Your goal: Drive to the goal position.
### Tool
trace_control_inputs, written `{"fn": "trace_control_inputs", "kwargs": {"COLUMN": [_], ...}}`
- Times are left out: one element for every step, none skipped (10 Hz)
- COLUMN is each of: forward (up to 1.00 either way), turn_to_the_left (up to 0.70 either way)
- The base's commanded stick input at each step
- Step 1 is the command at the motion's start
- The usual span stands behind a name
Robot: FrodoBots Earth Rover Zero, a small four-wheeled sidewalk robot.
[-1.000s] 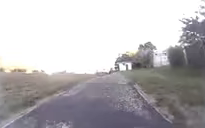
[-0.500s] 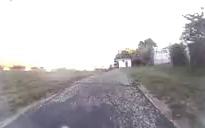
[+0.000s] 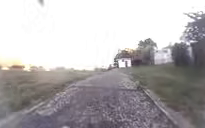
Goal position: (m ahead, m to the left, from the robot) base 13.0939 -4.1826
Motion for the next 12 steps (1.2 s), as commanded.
{"fn": "trace_control_inputs", "kwargs": {"forward": [1.00, 1.00, 1.00, 1.00, 1.00, 1.00, 1.00, 1.00, 1.00, 1.00, 1.00, 1.00], "turn_to_the_left": [-0.02, -0.02, 0.00, 0.00, 0.00, 0.00, 0.00, 0.00, 0.00, 0.00, 0.00, 0.00]}}
